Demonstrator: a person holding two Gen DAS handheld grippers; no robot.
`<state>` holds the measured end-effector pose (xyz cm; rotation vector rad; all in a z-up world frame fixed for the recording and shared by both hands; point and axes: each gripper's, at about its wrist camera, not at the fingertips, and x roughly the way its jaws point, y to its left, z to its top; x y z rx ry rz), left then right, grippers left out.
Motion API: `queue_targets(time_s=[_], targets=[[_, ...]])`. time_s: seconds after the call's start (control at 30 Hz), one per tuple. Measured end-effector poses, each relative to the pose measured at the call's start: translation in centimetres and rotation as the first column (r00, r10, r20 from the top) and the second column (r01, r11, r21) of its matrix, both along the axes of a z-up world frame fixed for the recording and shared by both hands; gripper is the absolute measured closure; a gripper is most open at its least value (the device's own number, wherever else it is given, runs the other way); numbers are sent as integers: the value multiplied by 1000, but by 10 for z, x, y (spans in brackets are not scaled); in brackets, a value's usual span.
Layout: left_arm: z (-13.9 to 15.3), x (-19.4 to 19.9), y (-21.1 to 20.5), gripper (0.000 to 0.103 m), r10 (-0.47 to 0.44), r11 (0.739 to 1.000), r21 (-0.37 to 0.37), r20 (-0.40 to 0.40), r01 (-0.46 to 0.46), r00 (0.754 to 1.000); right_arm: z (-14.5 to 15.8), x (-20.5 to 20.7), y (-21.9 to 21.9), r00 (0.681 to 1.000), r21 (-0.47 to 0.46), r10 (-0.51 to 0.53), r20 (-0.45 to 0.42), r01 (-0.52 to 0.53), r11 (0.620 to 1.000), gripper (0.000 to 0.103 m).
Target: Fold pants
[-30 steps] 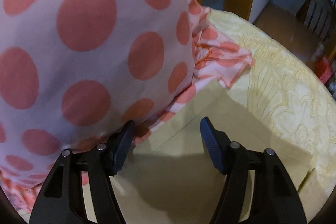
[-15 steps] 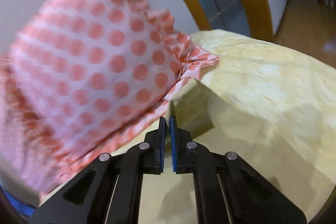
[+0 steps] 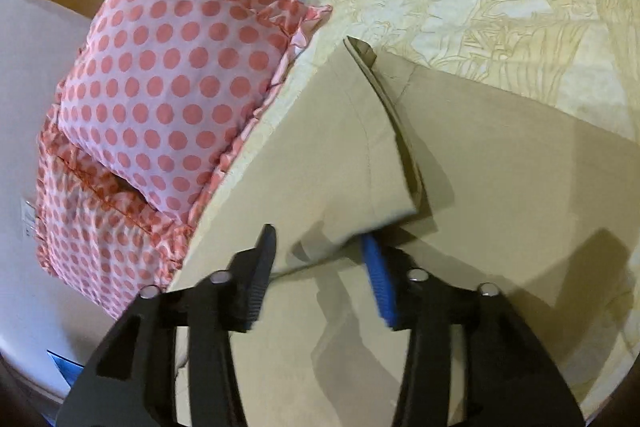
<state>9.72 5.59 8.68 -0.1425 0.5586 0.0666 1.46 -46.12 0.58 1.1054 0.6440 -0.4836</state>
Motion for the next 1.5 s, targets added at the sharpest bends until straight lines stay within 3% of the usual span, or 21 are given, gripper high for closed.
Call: queue_targets(time_s=[0.07, 0.13, 0.17, 0.23, 0.3, 0.43, 0.53, 0.63, 0.73, 0.8, 0.87, 0.9, 1.0, 1.1, 1.27, 1.4, 1.5], targets=[[2, 4, 7, 2, -27, 999, -44, 15, 28, 1000, -1, 0, 0, 1000, -4, -19, 23, 19, 1000, 54], [6, 12, 16, 2, -75, 991, -113, 34, 78, 997, -2, 6, -1, 999, -32, -7, 41, 8, 999, 68], [8, 17, 20, 2, -98, 984, -146, 42, 104, 994, -6, 8, -3, 998, -23, 14, 56, -13, 1000, 102], [11, 33, 32, 2, -122, 967, -218, 50, 130, 991, -2, -3, -5, 989, -10, 3, 148, -2, 1000, 101], [10, 51, 42, 2, -124, 953, -275, 22, 125, 992, 12, -21, -6, 977, -63, -10, 211, 24, 998, 101], [-4, 109, 61, 3, -105, 924, -378, -94, 62, 990, 26, -52, -8, 962, -91, -36, 272, 63, 994, 101], [-20, 147, 68, 12, -75, 919, -395, -181, -3, 981, 26, -58, -9, 959, -82, -37, 280, 62, 995, 101], [-35, 180, 71, 22, -13, 927, -366, -259, -86, 966, 22, -59, -13, 958, -70, -36, 284, 58, 996, 101], [-49, 205, 78, 44, 14, 916, -378, -308, -136, 951, 22, -56, -13, 958, -73, -31, 285, 54, 996, 101], [-56, 215, 87, 96, 5, 893, -425, -318, -148, 948, 23, -54, -14, 958, -77, -24, 287, 48, 996, 101], [-55, 203, 97, 96, 4, 857, -495, -280, -147, 960, 25, -54, -15, 957, -80, -17, 290, 42, 996, 101], [-50, 191, 98, 96, 3, 853, -506, -246, -131, 969, 28, -55, -14, 956, -89, -16, 293, 44, 995, 101], [-24, 127, 93, 96, -23, 886, -461, -137, -43, 990, 38, -68, -17, 953, -127, -24, 300, 65, 990, 101], [-10, 30, 86, 95, -29, 918, -396, -51, 7, 998, 40, -85, -21, 958, -142, -36, 283, 79, 987, 101], [-39, -62, 76, 95, 5, 935, -353, -84, -35, 996, 23, -104, -22, 974, -124, -60, 216, 89, 988, 101], [-67, -90, 76, 96, 14, 922, -381, -136, -66, 991, 9, -122, -24, 977, -95, -98, 190, 117, 989, 101], [-72, -97, 74, 96, 11, 925, -377, -128, -59, 992, 5, -132, -26, 976, -89, -115, 184, 133, 987, 101]])
